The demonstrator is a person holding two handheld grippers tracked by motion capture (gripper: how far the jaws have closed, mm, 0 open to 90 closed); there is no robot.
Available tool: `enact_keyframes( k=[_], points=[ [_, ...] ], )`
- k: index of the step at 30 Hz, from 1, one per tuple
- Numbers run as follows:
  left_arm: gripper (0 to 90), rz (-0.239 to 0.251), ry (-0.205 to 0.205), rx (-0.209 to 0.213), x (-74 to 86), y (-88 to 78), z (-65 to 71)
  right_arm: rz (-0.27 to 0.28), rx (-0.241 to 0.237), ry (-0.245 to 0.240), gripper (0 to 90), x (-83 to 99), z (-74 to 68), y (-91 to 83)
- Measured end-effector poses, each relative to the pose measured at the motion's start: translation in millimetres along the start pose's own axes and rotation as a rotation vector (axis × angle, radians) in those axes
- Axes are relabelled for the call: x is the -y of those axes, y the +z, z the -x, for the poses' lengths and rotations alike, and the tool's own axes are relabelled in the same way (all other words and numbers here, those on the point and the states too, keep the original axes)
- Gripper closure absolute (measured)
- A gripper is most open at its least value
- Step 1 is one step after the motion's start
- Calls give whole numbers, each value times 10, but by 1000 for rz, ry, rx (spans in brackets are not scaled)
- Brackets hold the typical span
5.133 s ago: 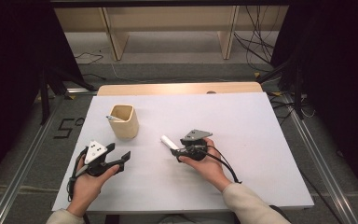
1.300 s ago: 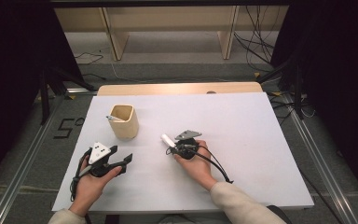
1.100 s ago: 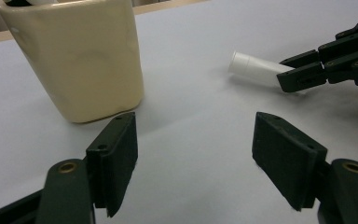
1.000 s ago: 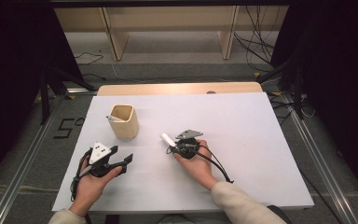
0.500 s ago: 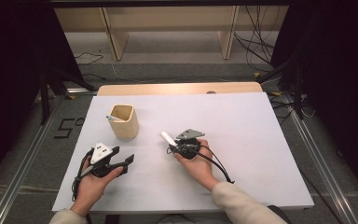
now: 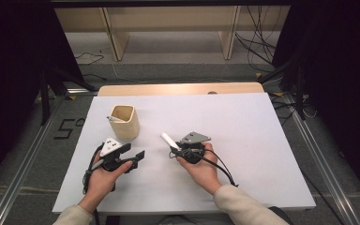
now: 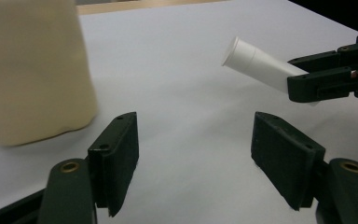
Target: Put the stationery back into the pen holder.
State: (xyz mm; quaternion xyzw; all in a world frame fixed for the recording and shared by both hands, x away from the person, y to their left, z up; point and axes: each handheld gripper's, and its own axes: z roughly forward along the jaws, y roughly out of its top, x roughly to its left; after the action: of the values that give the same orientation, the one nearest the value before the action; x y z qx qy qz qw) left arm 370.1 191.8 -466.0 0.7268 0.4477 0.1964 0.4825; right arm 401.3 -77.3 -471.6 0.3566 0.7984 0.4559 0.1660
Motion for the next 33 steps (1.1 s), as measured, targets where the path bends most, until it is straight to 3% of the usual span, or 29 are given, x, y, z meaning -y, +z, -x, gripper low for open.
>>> enact_keyframes(
  k=[8, 15, 33],
  points=[
    [321, 8, -26, 68, -142, 230, 147, 14, -30, -21, 717, 23, -115, -60],
    [320, 2, -81, 113, -168, 396, 214, 14, -39, -31, 717, 30, -139, -56],
    [310, 12, -180, 161, -192, 478, 204, 20, -49, -46, 717, 32, -191, -28]
  ],
)
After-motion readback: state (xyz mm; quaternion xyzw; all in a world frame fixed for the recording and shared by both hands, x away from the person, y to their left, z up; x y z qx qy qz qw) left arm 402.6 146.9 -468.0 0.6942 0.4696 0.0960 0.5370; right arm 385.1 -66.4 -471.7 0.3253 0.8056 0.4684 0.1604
